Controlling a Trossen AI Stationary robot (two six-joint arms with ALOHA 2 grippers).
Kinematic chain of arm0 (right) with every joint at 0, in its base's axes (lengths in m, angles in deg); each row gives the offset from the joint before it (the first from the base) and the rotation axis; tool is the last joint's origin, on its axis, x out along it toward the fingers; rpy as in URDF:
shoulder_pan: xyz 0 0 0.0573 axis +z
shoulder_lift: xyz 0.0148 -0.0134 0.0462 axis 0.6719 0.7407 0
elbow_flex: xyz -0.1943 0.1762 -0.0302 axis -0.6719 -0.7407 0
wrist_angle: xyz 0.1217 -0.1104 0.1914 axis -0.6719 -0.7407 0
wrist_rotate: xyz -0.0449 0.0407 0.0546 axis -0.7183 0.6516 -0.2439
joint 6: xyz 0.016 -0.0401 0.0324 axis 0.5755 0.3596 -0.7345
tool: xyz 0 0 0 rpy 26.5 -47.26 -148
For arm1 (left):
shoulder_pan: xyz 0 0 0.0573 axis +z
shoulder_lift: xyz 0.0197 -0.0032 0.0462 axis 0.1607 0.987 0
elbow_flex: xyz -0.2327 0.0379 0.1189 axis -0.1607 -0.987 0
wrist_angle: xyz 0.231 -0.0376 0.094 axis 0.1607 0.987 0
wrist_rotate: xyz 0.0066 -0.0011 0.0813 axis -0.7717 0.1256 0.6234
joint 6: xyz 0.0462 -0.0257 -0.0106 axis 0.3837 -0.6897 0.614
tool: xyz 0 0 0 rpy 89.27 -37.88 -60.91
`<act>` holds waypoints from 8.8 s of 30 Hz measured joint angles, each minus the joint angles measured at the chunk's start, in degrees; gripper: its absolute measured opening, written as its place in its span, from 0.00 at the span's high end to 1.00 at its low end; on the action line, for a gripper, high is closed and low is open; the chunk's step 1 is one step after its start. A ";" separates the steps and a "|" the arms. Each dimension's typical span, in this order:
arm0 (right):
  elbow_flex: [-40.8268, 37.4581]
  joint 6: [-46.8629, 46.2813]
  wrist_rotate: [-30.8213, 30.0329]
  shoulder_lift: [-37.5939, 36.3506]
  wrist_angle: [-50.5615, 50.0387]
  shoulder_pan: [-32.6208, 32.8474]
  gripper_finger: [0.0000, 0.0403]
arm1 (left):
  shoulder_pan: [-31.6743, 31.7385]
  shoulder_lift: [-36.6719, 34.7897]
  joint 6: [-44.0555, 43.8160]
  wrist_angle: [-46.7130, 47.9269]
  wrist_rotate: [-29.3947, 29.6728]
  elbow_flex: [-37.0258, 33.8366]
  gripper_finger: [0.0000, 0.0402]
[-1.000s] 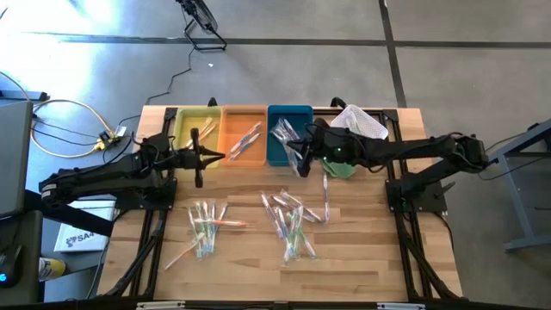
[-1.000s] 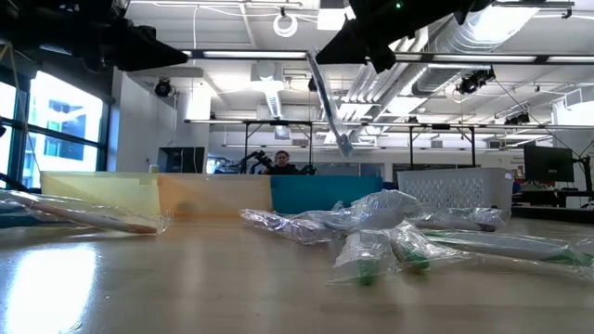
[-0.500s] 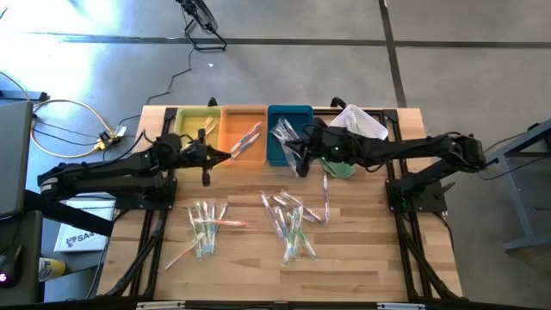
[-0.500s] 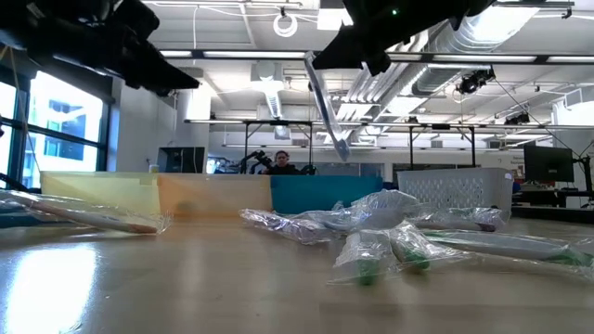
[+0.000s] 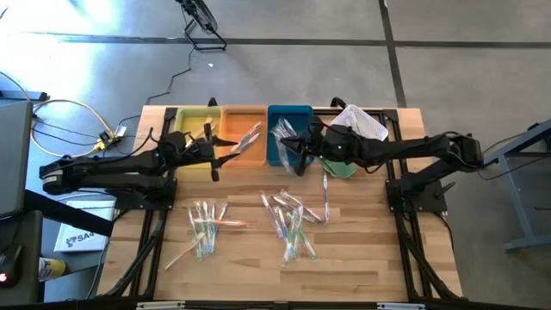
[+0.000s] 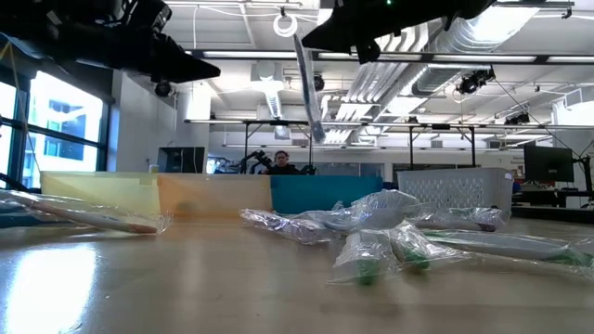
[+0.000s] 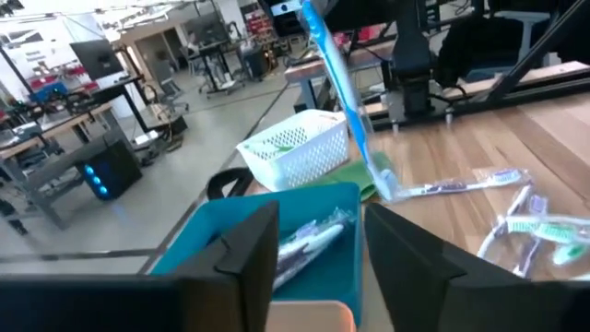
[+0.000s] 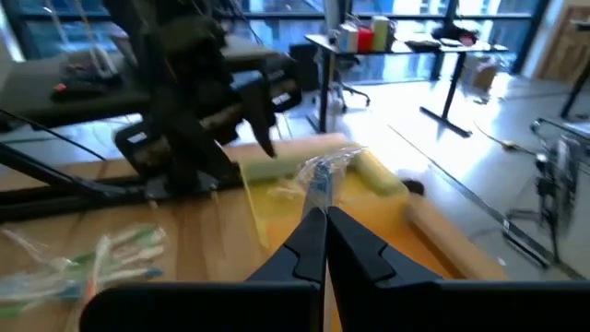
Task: Pick & Place Toothbrushes
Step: Put the blue toothbrush into the orange bin, then put the yellow toothbrush into the yellow bin
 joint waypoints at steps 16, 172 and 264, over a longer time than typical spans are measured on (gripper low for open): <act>0.00 3.19 2.21 8.12 20.20 0.02 0.99 | 0.01 10.13 -6.59 -12.64 -1.57 1.00 0.53; 0.00 -0.59 -11.96 -0.14 -3.69 3.85 0.43 | 24.79 32.19 -10.41 15.30 -8.59 14.64 0.66; -0.07 -0.70 -11.98 -1.79 -11.02 4.53 0.43 | -17.66 -3.44 15.26 24.02 20.52 13.37 0.66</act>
